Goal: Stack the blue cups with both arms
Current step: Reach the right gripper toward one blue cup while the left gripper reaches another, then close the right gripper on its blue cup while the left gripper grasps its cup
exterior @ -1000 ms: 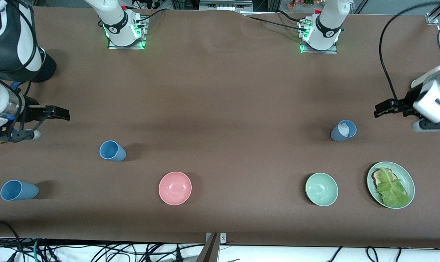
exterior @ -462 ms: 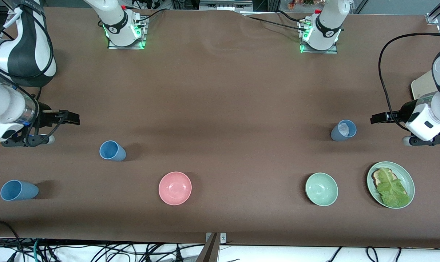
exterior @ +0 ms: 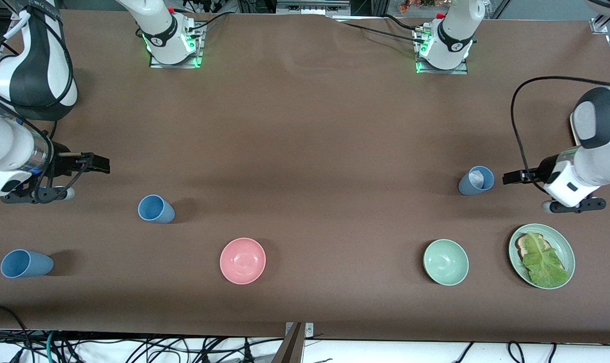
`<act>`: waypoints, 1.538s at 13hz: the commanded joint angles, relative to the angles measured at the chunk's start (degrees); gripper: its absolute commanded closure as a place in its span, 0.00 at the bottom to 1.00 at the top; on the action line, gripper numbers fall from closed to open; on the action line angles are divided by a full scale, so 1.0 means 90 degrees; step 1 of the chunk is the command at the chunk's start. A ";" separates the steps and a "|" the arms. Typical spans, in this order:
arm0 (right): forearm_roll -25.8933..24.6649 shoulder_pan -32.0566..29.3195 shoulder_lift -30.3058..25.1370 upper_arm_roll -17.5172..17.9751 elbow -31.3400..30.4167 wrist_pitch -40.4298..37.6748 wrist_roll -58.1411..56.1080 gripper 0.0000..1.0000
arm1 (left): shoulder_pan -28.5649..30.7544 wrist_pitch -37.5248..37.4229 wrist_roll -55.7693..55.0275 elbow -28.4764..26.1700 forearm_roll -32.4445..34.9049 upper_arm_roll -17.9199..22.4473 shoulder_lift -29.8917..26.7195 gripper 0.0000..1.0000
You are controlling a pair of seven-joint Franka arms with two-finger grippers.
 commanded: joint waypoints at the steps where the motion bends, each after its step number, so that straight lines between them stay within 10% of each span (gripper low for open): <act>1: 0.0018 -0.0077 0.0085 0.0015 0.0155 0.0048 -0.0017 0.00 | 0.0055 0.0617 0.0148 -0.0754 0.0045 0.0002 -0.0187 0.00; 4: 0.0047 -0.0077 0.0426 0.0024 0.0145 0.0536 -0.0046 0.00 | 0.0444 0.1751 0.0742 -0.1810 0.0035 -0.0018 -0.0509 0.00; 15: 0.0379 -0.0019 0.1794 0.0122 0.0155 0.2021 -0.0056 0.00 | 0.0436 0.1909 0.0744 -0.2134 -0.0267 -0.0213 -0.0188 0.00; 20: 0.0389 -0.0019 0.2087 0.0122 0.0145 0.2344 -0.0056 0.08 | 0.0416 0.1909 0.0754 -0.2046 -0.0277 -0.0213 0.0018 0.62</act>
